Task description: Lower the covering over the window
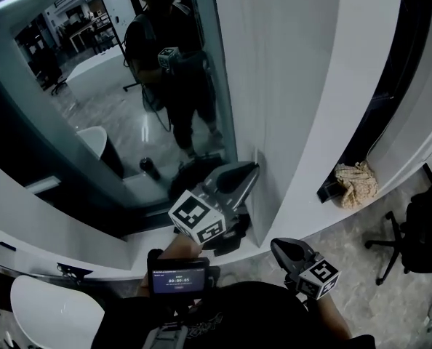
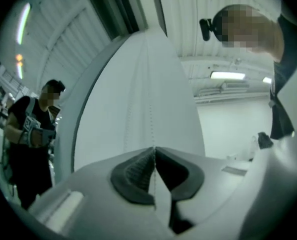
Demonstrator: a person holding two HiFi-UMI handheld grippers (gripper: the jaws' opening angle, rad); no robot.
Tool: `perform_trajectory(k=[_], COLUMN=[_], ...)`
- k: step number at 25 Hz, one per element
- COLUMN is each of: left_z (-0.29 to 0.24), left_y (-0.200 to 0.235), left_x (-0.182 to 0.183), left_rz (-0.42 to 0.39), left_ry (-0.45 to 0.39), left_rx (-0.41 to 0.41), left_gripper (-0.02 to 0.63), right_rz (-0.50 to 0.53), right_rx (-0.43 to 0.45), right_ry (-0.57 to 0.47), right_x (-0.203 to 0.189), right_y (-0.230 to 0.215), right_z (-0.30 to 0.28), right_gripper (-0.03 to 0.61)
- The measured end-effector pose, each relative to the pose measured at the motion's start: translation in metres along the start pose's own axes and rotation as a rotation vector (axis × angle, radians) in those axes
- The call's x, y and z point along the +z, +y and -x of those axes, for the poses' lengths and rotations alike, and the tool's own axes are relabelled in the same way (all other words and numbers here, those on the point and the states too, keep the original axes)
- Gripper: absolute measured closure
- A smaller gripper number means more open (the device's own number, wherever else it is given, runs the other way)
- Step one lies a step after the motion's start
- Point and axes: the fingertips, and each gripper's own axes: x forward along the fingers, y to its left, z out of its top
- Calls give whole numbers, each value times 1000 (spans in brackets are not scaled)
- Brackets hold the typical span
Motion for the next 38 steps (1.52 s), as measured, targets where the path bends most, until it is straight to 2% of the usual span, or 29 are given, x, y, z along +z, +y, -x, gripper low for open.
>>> perform_trajectory(k=[2,4,6,10,13,16,19,23,25,28,29,30,31,32,33,35,36,38], left_z=[10,23,40,75,100,110,104,109,116,130,134,138,141,143,146,153,158,170], left_y=[-10,-18,-31,-77,-109,-146,-181,-197,-196,-195,-194,-193,-191,-187,-183,-174,-170,-160], left_x=[-11,-33,-67,-146,-195,-227,-235,-233,-232,-230,-229,-228,-227,-226,-224,-222,-221,-215], left_rz=[-58,-96,-98,18,94,173,230,217,211,202,203,208,215,223,234,271,296,340], left_ry=[44,124,210,342,382,409,404,435,446,469,474,477,475,470,461,434,423,405], left_rx=[44,100,157,253,329,341,306,289,286,261,252,245,241,239,241,258,269,283], left_gripper=[604,605,605,606,605,606,604,604,604,604,604,604,604,604,604,603,601,600], right_rz=[-2,-20,-3,48,27,13,47,47,39,53,59,72,108,183,303,609,741,888], right_rx=[8,49,85,102,197,309,393,503,546,537,524,514,499,469,414,243,158,62], right_ry=[-38,-102,-136,-124,-157,-203,-253,-366,-390,-378,-377,-384,-401,-434,-485,-591,-611,-592], right_x=[8,27,45,59,81,115,162,227,252,274,281,287,291,295,296,293,287,274], right_y=[-9,-7,-3,-8,6,27,54,94,109,124,127,130,133,137,142,154,158,159], right_z=[7,7,6,20,27,27,23,32,34,17,11,8,7,7,10,21,26,29], right_gripper=[571,571,571,571,571,565,536,522,497,457,460,498,558,560,561,563,565,566])
